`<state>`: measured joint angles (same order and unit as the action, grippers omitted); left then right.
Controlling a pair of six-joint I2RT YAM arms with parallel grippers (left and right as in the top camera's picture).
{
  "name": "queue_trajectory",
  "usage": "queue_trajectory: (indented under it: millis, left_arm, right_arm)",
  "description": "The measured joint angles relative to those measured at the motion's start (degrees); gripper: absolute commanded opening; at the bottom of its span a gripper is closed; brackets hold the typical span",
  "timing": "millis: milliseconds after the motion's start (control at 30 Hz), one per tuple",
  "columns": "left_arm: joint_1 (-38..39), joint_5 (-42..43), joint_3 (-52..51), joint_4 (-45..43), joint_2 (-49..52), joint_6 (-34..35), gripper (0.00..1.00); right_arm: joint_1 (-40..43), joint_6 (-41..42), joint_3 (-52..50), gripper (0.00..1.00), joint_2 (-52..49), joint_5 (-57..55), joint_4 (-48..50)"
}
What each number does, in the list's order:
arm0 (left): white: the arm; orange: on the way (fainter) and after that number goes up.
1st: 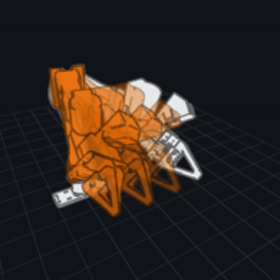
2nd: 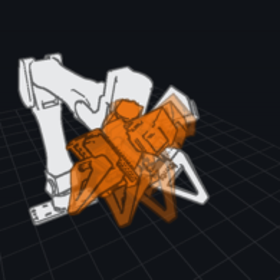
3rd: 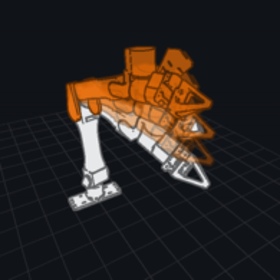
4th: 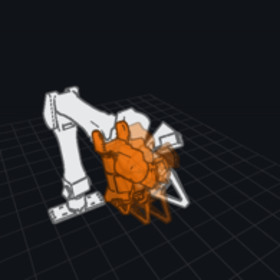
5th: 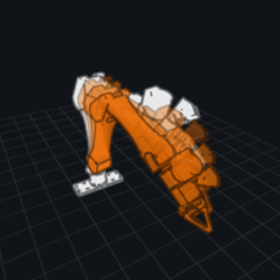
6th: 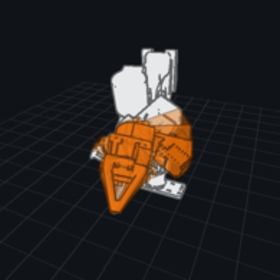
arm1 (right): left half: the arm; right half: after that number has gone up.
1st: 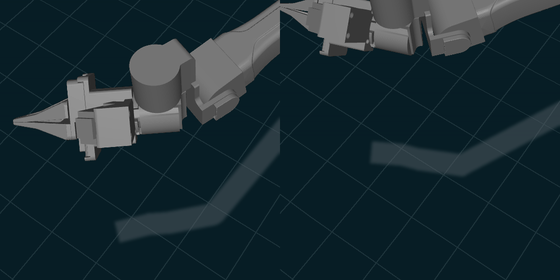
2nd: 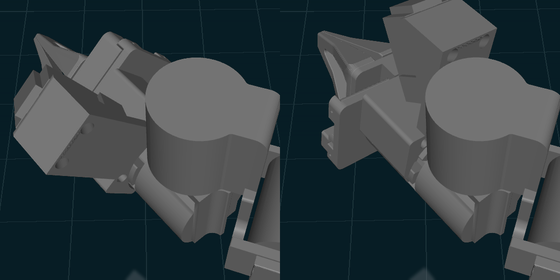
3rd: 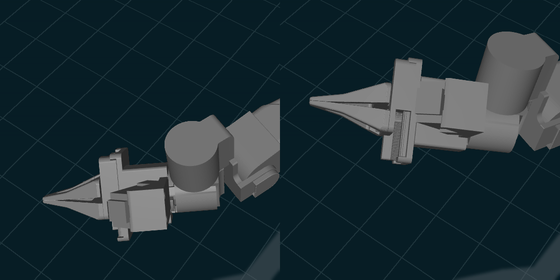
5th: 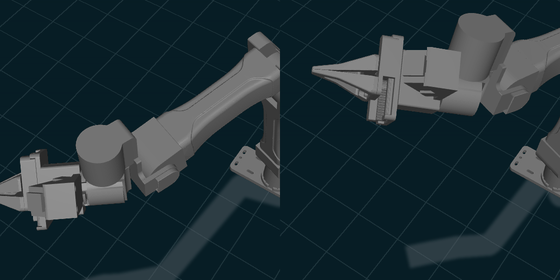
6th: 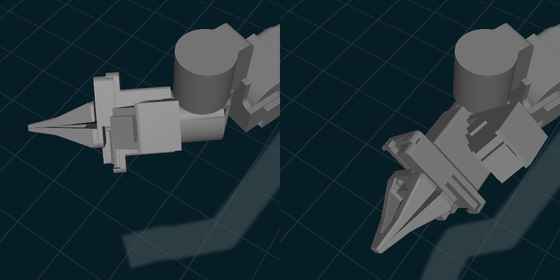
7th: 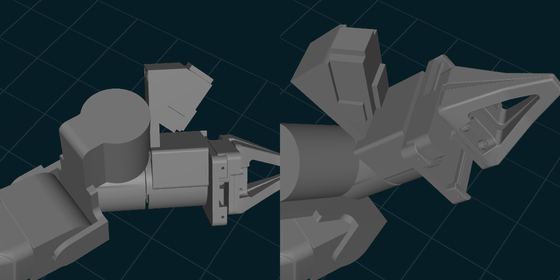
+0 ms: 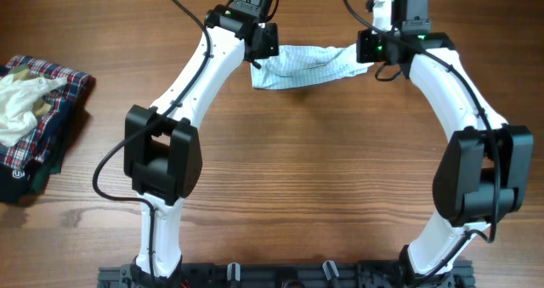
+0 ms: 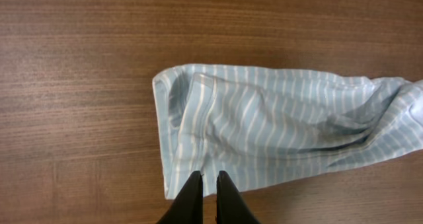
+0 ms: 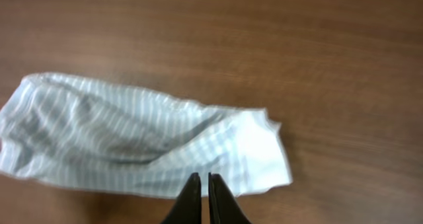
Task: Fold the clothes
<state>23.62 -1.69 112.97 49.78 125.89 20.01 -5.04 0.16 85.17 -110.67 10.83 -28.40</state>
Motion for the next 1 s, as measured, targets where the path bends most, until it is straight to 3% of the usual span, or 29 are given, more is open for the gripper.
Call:
queue_trajectory:
  millis: [133, 300, 433, 767, 1000]
  left_arm:
    - [0.39, 3.23, -1.9, 1.33, 0.0, 0.0, 0.04]
    - [4.98, 5.27, -5.95, -6.64, 0.04, -2.19, 0.04]
    - [8.48, 4.02, -5.95, -10.82, 0.04, -6.86, 0.04]
    - [7.89, -0.04, -5.95, -14.67, 5.2, -10.78, 0.04]
    - [7.45, -4.57, -5.95, -14.14, 6.88, -27.02, 0.04]
  right_arm:
    - [-2.71, -0.28, -1.38, 0.04, -0.11, 0.74, -3.72]
    - [-3.93, -1.97, -2.34, 0.04, -5.53, 0.74, 0.15]
    - [-3.89, -2.25, -2.67, 0.04, -10.36, 0.74, 1.86]
    - [-3.87, -1.92, -2.84, 0.04, -11.43, 0.72, 3.23]
    - [-3.78, -0.39, -2.97, 0.04, -11.47, 0.72, 3.39]
